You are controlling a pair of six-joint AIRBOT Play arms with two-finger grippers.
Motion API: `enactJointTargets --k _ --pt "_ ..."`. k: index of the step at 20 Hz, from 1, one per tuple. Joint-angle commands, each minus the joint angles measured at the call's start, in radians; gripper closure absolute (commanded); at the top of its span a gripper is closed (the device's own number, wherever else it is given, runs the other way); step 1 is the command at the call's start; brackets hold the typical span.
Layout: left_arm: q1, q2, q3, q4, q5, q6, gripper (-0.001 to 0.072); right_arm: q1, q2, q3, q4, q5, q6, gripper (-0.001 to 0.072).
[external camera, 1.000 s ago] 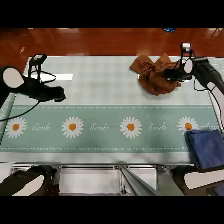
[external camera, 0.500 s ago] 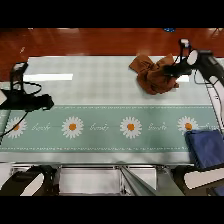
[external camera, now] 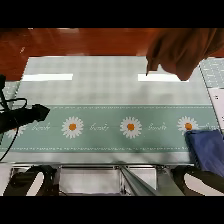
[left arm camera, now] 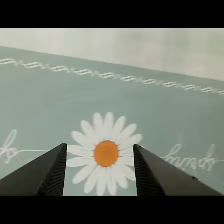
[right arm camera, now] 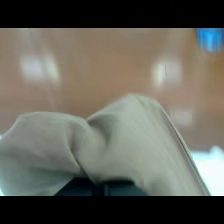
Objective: Fold the shirts.
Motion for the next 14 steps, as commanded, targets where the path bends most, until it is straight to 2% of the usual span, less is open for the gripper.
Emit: enactJointTargets --k 1,3,9,14 --pt "0.004 0.043 -0.026 -0.071 0.014 0.002 0.0199 0.011 0.093 0.124 0.189 -0.004 -0.071 0.0689" --pt "0.005 0.043 -0.025 -0.071 0.020 0.002 0.0199 0.086 0.103 0.187 0.187 0.016 -0.098 0.0689" --pt "0.007 0.043 -0.023 -0.068 0.076 0.002 0.0199 0.378 0.113 0.126 0.173 0.208 -0.066 0.0689" --pt "0.007 0.043 -0.023 -0.075 0.074 0.002 0.0199 0.648 0.109 -0.090 0.170 0.195 0.073 0.0689"
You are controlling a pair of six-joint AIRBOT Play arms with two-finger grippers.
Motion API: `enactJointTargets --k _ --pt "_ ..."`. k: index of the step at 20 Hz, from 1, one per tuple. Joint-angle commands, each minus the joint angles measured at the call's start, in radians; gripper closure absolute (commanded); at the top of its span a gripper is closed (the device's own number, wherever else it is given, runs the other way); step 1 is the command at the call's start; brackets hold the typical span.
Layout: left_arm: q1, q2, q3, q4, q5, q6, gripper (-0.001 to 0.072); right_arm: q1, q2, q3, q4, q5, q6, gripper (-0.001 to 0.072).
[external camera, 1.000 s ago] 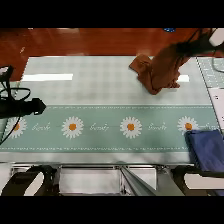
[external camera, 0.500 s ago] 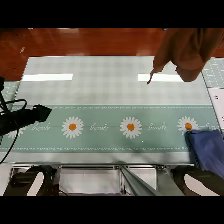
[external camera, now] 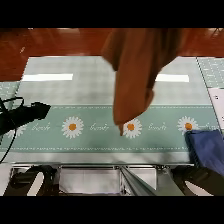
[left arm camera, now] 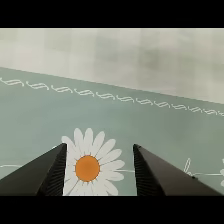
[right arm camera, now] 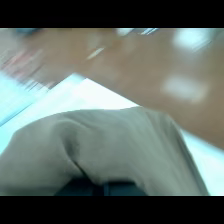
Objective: Fold the shirts.
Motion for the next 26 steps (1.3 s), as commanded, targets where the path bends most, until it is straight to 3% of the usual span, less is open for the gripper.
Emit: enactJointTargets --k 1,7,9,10,11,15,18,19,21,22,24,26 --pt "0.001 0.001 0.000 -0.007 0.002 -0.001 0.0199 0.166 0.001 -0.189 -0.003 -0.025 0.101 0.0689" --pt "-0.011 0.001 -0.016 -0.050 -0.036 0.000 0.0199 0.206 -0.024 -0.760 0.029 -0.328 0.244 0.0689" --pt "-0.033 -0.003 -0.049 -0.052 -0.035 -0.001 0.0199 0.206 -0.092 -0.845 0.038 -0.352 0.297 0.0686" --pt "-0.048 -0.011 -0.073 -0.066 -0.035 -0.001 0.0199 0.206 -0.137 -0.849 0.057 -0.335 0.297 0.0562" --pt "-0.061 -0.021 -0.096 -0.090 -0.035 0.000 0.0199 0.206 -0.167 -0.848 0.078 -0.333 0.280 0.0319" --pt "-0.037 -0.079 -0.078 -0.065 -0.063 0.029 0.0199 0.016 -0.106 -0.745 0.002 -0.167 0.196 0.0307" --pt "0.052 -0.080 -0.083 -0.081 -0.139 0.026 0.0199 -0.309 0.091 -0.772 -0.237 -0.061 0.248 0.0308" --pt "0.057 -0.080 -0.117 -0.110 -0.175 0.026 0.0199 -0.420 0.146 -0.823 -0.247 -0.041 0.250 0.0308" --pt "0.044 -0.080 -0.230 -0.232 -0.177 0.027 0.0199 -0.603 0.234 -0.992 -0.134 -0.043 0.228 0.0308" --pt "0.031 -0.080 -0.298 -0.292 -0.148 0.032 0.0199 -0.658 0.264 -1.090 -0.016 -0.058 0.169 0.0308" --pt "0.005 -0.080 -0.405 -0.397 -0.082 0.046 0.0199 -0.683 0.292 -1.242 0.193 -0.080 0.059 0.0308" --pt "-0.034 -0.080 -0.461 -0.472 -0.014 0.071 0.0200 -0.650 0.293 -1.330 0.309 -0.122 0.009 0.0308"
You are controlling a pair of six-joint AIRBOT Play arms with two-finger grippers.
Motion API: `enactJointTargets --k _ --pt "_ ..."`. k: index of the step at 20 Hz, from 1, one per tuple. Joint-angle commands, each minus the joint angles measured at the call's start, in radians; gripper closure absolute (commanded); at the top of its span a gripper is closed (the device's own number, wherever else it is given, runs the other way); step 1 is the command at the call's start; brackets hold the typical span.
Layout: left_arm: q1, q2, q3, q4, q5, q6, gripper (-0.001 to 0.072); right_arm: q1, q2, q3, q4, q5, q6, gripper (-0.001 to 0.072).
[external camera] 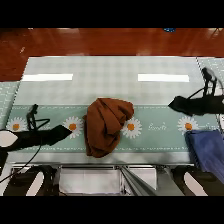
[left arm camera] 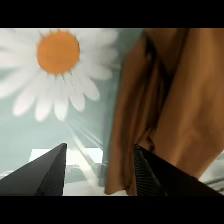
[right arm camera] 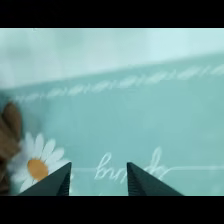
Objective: Fold the shirts.
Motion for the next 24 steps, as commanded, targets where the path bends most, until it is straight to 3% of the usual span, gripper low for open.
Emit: enactJointTargets --k 1,6,10,13,14,15,16,18,21,24 --pt "-0.061 -0.002 -0.113 -0.152 0.126 0.027 0.0200 -0.021 0.041 -0.177 0.232 -0.064 -0.103 0.0308" --pt "-0.157 -0.172 -0.108 -0.174 0.293 0.011 0.0200 0.120 0.041 -0.184 0.251 -0.146 -0.085 0.0308" --pt "-0.185 -0.365 -0.050 -0.342 0.360 0.182 0.0201 0.174 0.041 -0.184 0.249 -0.146 -0.070 0.0308" --pt "-0.240 -0.502 0.021 -0.355 0.374 0.198 0.0205 0.174 0.041 -0.184 0.241 -0.147 -0.060 0.0308" --pt "-0.259 -0.544 0.043 -0.354 0.370 0.211 0.0299 0.174 0.041 -0.184 0.242 -0.146 -0.057 0.0308" --pt "-0.272 -0.583 0.065 -0.354 0.359 0.232 0.0549 0.174 0.041 -0.184 0.242 -0.141 -0.057 0.0308" --pt "-0.273 -0.612 0.087 -0.354 0.336 0.273 0.0687 0.175 0.041 -0.185 0.243 -0.134 -0.056 0.0308" --pt "-0.269 -0.630 0.126 -0.353 0.278 0.336 0.0690 0.175 0.041 -0.204 0.258 -0.084 -0.050 0.0308" --pt "-0.267 -0.628 0.154 -0.350 0.254 0.350 0.0690 0.175 0.011 -0.238 0.291 -0.087 -0.060 0.0308" --pt "-0.267 -0.628 0.153 -0.350 0.256 0.350 0.0690 0.175 -0.109 -0.238 0.467 -0.110 -0.196 0.0308"
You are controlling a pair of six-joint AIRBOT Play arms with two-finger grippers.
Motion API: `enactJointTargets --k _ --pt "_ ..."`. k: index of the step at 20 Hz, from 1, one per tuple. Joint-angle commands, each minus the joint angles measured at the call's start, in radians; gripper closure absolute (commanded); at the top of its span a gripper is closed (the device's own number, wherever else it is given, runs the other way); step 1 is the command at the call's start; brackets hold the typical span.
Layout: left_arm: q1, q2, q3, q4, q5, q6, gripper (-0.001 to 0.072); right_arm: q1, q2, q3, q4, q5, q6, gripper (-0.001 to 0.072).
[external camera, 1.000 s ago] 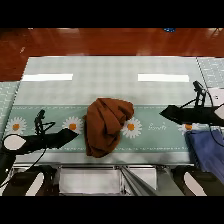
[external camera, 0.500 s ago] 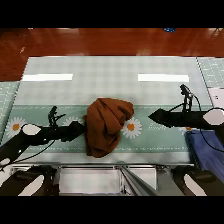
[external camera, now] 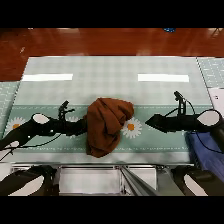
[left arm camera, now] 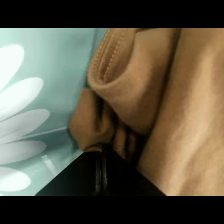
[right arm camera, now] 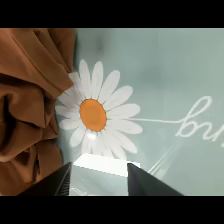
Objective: Fold the shirts.
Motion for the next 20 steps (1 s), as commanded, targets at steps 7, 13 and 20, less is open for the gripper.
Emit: enactJointTargets --k 7,13,20 --pt "-0.002 -0.009 0.014 -0.008 -0.023 0.019 0.0690 0.054 -0.456 0.135 0.424 -0.047 -0.399 0.0309" --pt "-0.001 -0.008 0.015 -0.008 -0.022 0.019 0.0690 0.217 -0.647 0.349 0.406 -0.090 -0.402 0.0576" --pt "0.288 0.135 0.310 -0.041 -0.175 0.015 0.0690 0.064 -0.435 0.820 -0.130 0.159 -0.164 0.0690"
